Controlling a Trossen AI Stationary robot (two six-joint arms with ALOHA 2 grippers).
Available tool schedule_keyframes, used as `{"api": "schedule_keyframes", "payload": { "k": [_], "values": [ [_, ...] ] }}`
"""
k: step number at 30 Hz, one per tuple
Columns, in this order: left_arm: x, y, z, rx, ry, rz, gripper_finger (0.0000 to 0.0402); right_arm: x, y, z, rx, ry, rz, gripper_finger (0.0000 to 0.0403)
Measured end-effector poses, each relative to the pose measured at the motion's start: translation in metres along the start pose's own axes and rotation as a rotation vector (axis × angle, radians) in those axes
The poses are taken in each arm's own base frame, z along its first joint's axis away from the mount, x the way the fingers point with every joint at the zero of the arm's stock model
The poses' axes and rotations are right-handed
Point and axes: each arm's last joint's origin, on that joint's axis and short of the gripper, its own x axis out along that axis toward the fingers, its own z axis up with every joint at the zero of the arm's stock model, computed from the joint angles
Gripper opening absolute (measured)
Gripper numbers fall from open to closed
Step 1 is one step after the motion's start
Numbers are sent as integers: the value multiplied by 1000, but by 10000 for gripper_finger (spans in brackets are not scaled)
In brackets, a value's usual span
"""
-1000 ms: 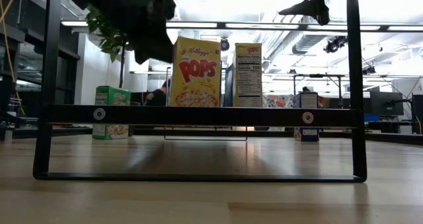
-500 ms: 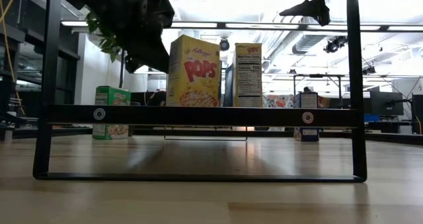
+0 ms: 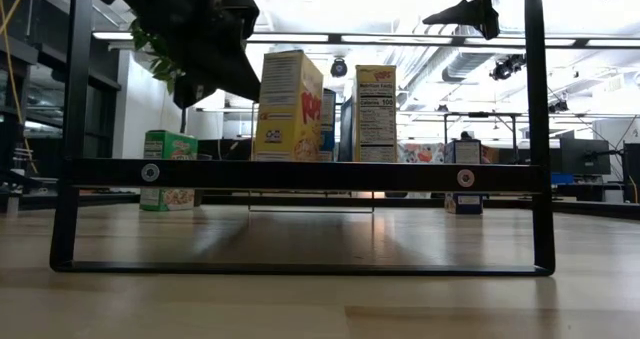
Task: Stack cereal on shelf
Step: Put the yellow cereal box on the shelf aligned with the other yellow cereal box
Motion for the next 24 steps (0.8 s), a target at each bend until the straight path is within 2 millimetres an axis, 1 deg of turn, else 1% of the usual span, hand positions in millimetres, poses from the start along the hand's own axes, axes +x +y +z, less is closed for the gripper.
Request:
{"api": "schedule_keyframes", "payload": {
  "k": [7, 16, 18, 21, 24],
  "values": [
    [-1, -8, -3, -63, -31, -15, 0, 0, 0, 0, 0, 0, 0, 312],
    [-3, -12, -7, -151, -55, 9, 0, 0, 0, 0, 0, 0, 0, 312],
    [-3, -12, -9, -148, -57, 16, 0, 0, 0, 0, 0, 0, 0, 312],
    [3, -11, -13, -136, -27, 38, 0, 0, 0, 0, 0, 0, -1, 312],
    [14, -9, -18, -124, 16, 54, 0, 0, 0, 0, -1, 1, -2, 312]
  ]
}}
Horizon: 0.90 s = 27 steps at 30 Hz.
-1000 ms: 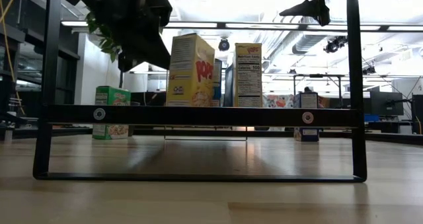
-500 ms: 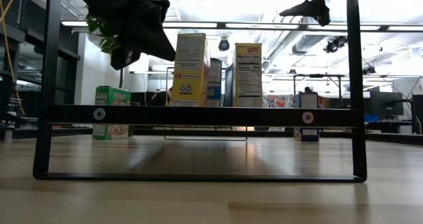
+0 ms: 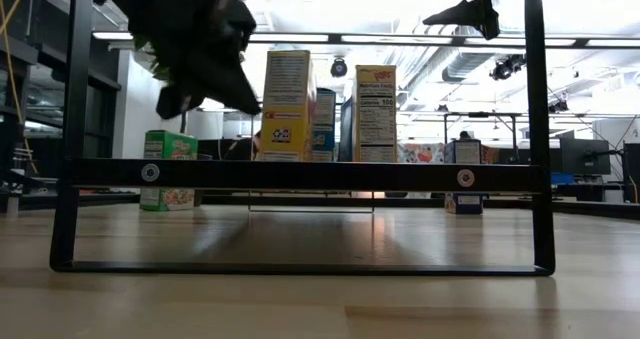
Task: Stack cereal on shelf
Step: Put the yellow cereal box on the shelf aligned with the other yellow cereal box
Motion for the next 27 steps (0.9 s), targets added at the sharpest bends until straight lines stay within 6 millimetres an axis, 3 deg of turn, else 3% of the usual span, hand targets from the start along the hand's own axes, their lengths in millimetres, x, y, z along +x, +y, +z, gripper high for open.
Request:
{"api": "schedule_keyframes", "payload": {
  "k": [11, 27],
  "values": [
    [25, 1, -4, 56, 17, -13, 0, 0, 0, 0, -1, 3, -2, 312],
    [28, 21, 20, 126, -31, 40, 0, 0, 0, 0, 0, 0, 0, 312]
  ]
}}
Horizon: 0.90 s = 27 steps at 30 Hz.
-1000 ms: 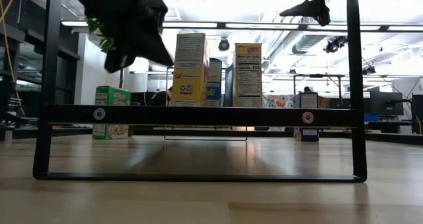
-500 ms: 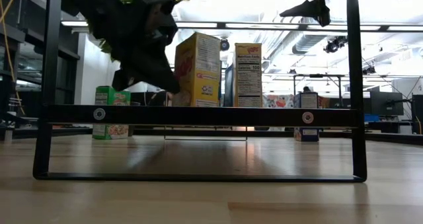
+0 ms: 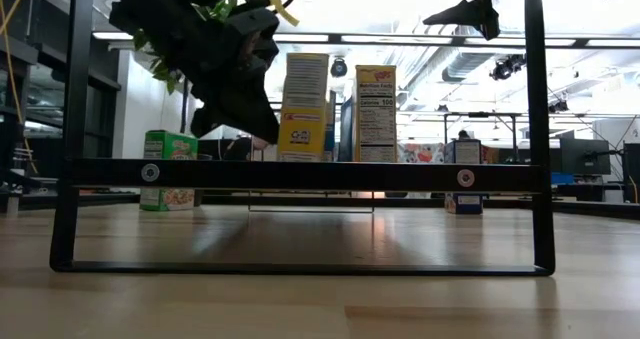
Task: Stack cereal on shelf
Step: Put the yellow cereal box on the shelf aligned with the other yellow cereal box
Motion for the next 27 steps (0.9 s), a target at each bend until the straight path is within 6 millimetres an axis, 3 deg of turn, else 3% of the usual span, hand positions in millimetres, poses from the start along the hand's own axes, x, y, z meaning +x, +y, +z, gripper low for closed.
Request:
{"api": "schedule_keyframes", "payload": {
  "k": [11, 16, 27],
  "values": [
    [2, 9, 7, 14, -16, 23, 0, 0, -1, 1, -8, -16, -19, 312],
    [-1, 8, 2, 57, 64, -7, 0, 0, -1, 1, -8, -16, -19, 312],
    [1, -9, -10, 100, 51, -61, 0, 0, -1, 0, -9, -12, -22, 312]
  ]
}}
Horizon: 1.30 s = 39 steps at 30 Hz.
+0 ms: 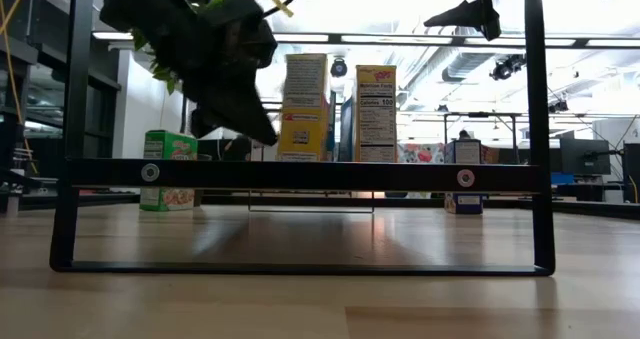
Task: Stack cereal on shelf
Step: Put the yellow cereal box on the shelf aligned with the other yellow cereal box, then put the light blue cereal box on the shelf aligned with the other light blue cereal boxes
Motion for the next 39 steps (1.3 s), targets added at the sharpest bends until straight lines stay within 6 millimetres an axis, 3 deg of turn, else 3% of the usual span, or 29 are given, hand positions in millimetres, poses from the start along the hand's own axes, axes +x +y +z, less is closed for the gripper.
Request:
{"api": "schedule_keyframes", "payload": {
  "k": [16, 23, 29, 39],
  "values": [
    [5, 20, 17, -12, -58, 34, 0, 0, 0, 0, 4, 1, 0, 312],
    [-8, 23, 18, 29, -9, 23, 0, 0, 0, 0, 2, 0, 2, 312],
    [-52, 29, 30, 61, -68, 46, 0, 0, 0, 0, 1, 2, 1, 312],
    [-151, 41, 54, 108, -442, 46, 0, 0, 0, 1, 5, -16, -10, 312]
  ]
}}
